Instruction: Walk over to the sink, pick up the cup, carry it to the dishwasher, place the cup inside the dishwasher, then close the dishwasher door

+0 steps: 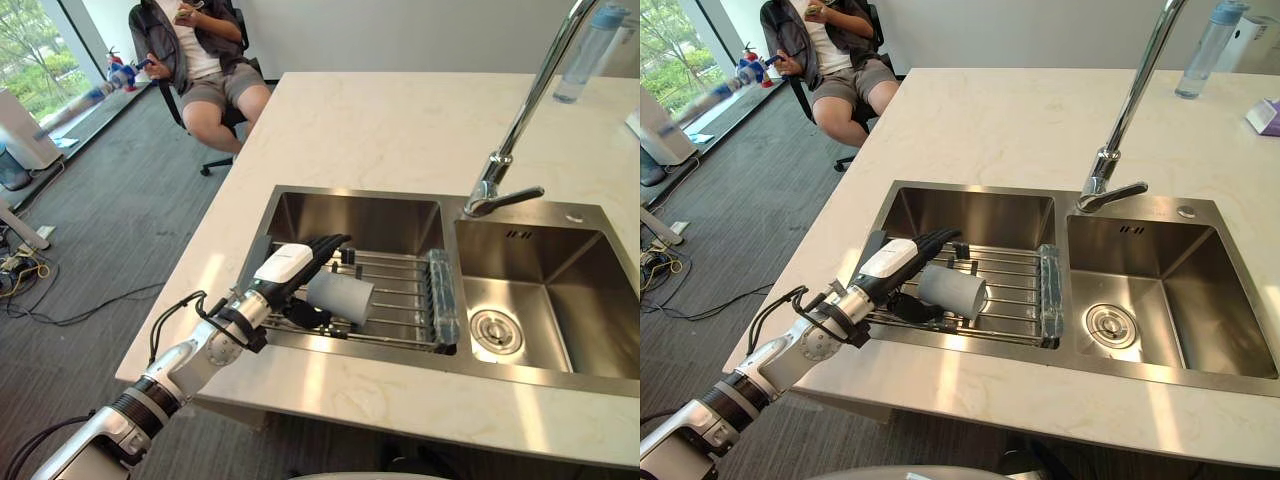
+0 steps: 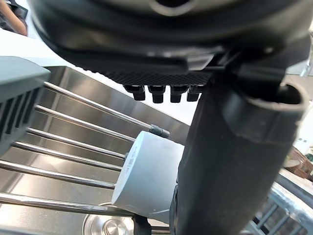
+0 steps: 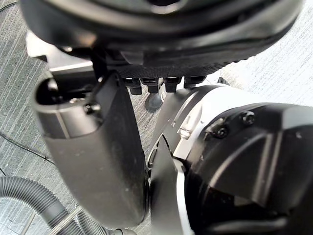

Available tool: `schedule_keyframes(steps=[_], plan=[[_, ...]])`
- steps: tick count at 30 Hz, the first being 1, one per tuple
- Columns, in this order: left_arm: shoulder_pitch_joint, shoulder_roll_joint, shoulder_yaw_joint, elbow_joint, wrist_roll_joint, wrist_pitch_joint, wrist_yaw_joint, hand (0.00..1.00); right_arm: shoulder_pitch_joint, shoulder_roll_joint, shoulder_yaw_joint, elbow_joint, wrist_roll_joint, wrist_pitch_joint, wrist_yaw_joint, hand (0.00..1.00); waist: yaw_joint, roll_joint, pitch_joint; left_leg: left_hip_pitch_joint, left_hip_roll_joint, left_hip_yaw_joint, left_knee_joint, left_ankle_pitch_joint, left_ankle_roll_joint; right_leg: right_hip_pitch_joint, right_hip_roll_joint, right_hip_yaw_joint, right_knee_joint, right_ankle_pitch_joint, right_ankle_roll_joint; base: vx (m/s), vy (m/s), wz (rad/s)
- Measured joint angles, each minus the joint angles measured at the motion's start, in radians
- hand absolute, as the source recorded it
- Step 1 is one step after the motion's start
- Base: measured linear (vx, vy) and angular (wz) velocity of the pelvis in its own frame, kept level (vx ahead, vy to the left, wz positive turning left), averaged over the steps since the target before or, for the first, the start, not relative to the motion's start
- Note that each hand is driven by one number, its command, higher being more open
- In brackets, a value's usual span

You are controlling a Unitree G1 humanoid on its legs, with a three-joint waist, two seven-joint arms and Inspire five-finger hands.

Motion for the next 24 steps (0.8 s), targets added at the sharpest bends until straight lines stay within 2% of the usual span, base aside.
schedule_keyframes(steps=[5, 8, 13, 16, 18, 20, 24], plan=[[-0.083, 0.026, -0.054, 0.028, -0.032, 0.005, -0.115, 1.00, 0.001, -0.001, 0.000, -0.003, 0.000, -0.001, 0.001, 1.00, -0.010, 0.003, 0.001, 0.008, 0.000, 0.015, 0.000, -0.007, 0.000, 0.000, 0.000, 0.005, 0.000, 0.000, 0.000, 0.00, 0.004, -0.07], [-0.122, 0.040, -0.083, 0.028, -0.062, 0.020, -0.182, 1.00, 0.002, -0.006, 0.002, -0.015, 0.000, -0.002, 0.001, 1.00, -0.028, 0.015, 0.008, 0.013, 0.000, 0.021, 0.000, -0.013, 0.000, 0.001, -0.001, 0.004, 0.000, 0.010, -0.002, 0.00, 0.005, -0.06], [-0.178, 0.071, -0.134, 0.025, -0.121, 0.033, -0.243, 1.00, 0.011, -0.016, 0.018, -0.018, 0.009, -0.007, 0.001, 1.00, -0.028, 0.027, 0.010, 0.017, -0.001, 0.019, 0.000, -0.015, 0.000, 0.008, -0.002, 0.001, 0.000, 0.012, 0.000, 0.00, 0.000, 0.02], [-0.209, 0.085, -0.150, 0.023, -0.160, 0.054, -0.292, 1.00, 0.012, -0.018, 0.022, -0.019, 0.010, -0.011, 0.002, 1.00, -0.029, 0.029, 0.010, 0.017, -0.002, 0.019, 0.001, -0.016, 0.000, 0.008, -0.004, 0.001, 0.000, 0.012, 0.000, -0.04, -0.002, 0.00], [-0.229, 0.095, -0.180, 0.022, -0.200, 0.097, -0.359, 1.00, 0.013, -0.022, 0.024, -0.024, 0.011, -0.016, 0.005, 1.00, -0.038, 0.038, 0.014, 0.017, -0.003, 0.021, 0.001, -0.016, 0.000, 0.008, -0.006, 0.002, 0.000, 0.012, 0.000, -0.05, 0.001, -0.02], [-0.237, 0.100, -0.185, 0.022, -0.221, 0.123, -0.393, 1.00, 0.013, -0.027, 0.027, -0.032, 0.012, -0.016, 0.005, 1.00, -0.052, 0.047, 0.019, 0.017, -0.004, 0.021, 0.001, -0.016, 0.000, 0.007, -0.007, 0.002, 0.000, 0.012, 0.000, -0.02, 0.000, -0.01], [-0.260, 0.102, -0.194, 0.022, -0.234, 0.150, -0.445, 1.00, 0.016, -0.028, 0.040, -0.033, 0.047, -0.017, 0.005, 1.00, -0.058, 0.055, 0.022, 0.017, -0.001, 0.025, 0.001, -0.016, 0.000, 0.005, -0.003, 0.005, 0.000, 0.012, 0.000, -0.01, -0.005, -0.02]])
